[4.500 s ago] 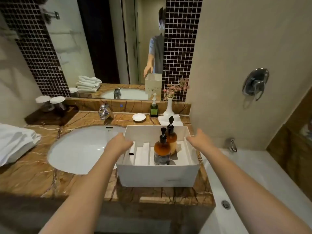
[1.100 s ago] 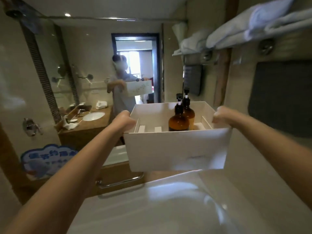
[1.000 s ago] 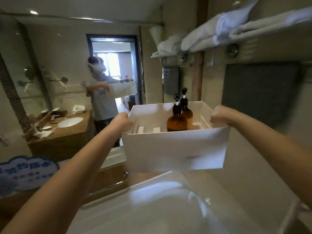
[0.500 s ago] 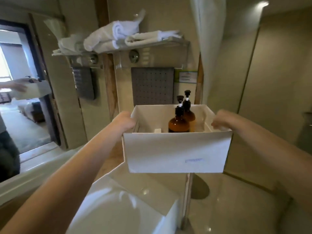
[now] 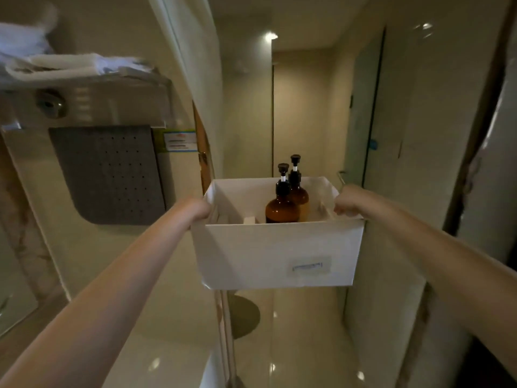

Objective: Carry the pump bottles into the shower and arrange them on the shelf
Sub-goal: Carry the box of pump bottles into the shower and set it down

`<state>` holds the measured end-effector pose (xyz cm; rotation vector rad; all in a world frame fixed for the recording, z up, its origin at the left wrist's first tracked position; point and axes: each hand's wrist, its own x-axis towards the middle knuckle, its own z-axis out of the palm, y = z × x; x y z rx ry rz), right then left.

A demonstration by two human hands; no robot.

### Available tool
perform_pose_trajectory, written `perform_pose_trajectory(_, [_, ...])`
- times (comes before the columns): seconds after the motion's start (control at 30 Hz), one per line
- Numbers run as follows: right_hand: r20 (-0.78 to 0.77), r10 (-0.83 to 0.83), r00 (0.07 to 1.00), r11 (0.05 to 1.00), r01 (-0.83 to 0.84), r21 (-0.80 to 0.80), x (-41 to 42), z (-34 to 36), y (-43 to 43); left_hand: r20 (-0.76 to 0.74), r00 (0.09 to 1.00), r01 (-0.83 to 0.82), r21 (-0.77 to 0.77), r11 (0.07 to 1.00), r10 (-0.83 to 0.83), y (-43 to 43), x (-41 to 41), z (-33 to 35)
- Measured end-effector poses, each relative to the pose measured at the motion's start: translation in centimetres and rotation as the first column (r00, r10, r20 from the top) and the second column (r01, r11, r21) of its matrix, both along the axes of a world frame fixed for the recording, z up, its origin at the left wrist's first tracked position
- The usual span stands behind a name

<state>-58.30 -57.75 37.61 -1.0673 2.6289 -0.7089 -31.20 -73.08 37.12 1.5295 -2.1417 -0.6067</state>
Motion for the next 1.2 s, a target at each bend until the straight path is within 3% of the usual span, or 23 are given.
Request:
perform_pose_trajectory(0.43, [0.138,-0.134,0.981,0.991,0.133,0.019,-4.6,-1.0,-0.7,0.079,0.980,0.186,-0.020,0.982,-0.184,-5.5,-6.8,-0.7])
perform_pose_trajectory(0.57, [0.098,-0.173,0.980,0.985,0.172,0.019,-6.5,-1.3,-2.0,0.103,0.971,0.217,-0.006,0.976,-0.216,-6.9,-8.7,-0.6])
perform_pose_trajectory(1.2, [0.069,-0.140,0.988,0.990,0.140,0.007,-25.8,-1.0,-16.2,-0.014,0.987,0.160,-0.024,0.987,-0.160,-20.4,-28.3,-0.5])
